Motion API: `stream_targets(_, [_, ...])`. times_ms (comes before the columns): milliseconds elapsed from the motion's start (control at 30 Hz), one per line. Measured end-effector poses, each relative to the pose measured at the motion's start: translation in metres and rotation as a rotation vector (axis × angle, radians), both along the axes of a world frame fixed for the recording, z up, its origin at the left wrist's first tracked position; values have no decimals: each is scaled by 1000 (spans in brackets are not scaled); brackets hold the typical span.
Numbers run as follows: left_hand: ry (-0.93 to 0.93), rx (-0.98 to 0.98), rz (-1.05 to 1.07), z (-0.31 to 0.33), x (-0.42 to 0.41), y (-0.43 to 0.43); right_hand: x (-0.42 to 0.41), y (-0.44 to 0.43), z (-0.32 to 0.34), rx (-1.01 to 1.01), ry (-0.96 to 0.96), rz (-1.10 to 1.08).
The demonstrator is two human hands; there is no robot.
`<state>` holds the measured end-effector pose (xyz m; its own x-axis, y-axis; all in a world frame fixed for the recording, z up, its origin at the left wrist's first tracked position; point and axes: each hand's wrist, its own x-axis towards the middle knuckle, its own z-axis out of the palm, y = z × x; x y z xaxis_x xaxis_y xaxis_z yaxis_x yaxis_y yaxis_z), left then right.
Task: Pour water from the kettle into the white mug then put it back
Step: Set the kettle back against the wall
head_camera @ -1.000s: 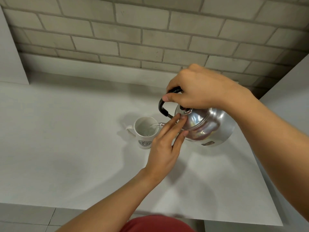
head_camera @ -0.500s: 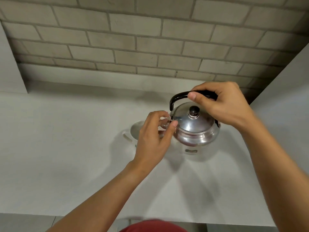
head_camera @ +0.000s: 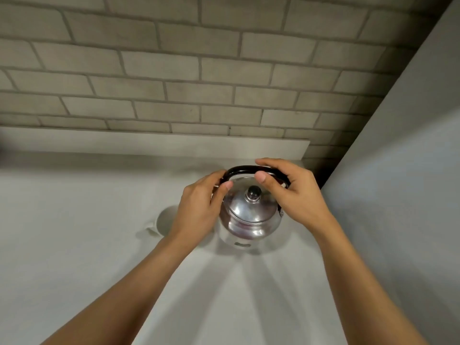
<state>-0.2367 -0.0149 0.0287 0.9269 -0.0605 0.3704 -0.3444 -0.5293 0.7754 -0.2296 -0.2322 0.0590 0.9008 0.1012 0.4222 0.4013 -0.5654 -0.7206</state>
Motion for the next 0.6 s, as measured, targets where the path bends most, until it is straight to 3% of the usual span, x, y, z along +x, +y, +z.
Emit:
stream_targets(300, [-11, 28, 12, 6, 43, 3, 18, -21, -36, -8, -49, -70])
stream_targets(433, [29, 36, -71, 2, 69, 5, 48, -15, -38, -33, -147, -81])
stream_targets(600, [10, 39, -6, -5, 121, 5, 98, -12, -36, -65, -162, -101])
